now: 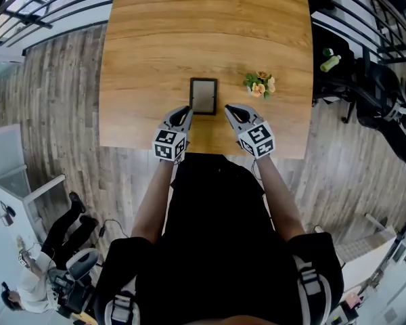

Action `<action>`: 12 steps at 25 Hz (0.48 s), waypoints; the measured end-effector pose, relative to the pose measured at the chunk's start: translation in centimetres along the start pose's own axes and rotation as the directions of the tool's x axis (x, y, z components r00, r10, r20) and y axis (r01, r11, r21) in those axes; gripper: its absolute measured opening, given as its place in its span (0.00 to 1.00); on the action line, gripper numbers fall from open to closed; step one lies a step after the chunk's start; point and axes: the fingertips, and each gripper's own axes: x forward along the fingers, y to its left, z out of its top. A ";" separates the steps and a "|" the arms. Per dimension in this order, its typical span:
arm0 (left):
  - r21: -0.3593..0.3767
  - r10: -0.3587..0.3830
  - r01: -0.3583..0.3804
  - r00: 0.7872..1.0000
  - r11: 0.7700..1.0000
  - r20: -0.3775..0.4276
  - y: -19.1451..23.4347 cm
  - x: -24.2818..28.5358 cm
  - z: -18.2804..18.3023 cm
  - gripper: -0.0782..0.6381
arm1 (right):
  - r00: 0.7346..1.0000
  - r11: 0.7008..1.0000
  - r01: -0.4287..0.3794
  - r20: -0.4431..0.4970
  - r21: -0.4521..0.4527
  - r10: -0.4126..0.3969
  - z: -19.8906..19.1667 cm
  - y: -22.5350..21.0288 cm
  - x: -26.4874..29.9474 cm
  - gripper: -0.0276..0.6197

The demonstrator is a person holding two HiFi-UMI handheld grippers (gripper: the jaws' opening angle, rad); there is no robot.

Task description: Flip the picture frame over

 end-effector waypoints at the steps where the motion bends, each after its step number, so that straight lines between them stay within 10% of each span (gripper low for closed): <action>1: 0.000 0.010 -0.010 1.000 1.000 -0.014 0.3 0.4 -0.5 0.14 | 1.000 1.000 -0.002 -0.005 0.003 0.002 -0.2 0.0 0.0 0.05; 12: -0.022 0.056 -0.060 0.990 0.998 -0.130 3.0 3.5 -4.9 0.14 | 0.997 1.000 -0.009 -0.075 0.004 0.009 -2.6 0.3 0.3 0.05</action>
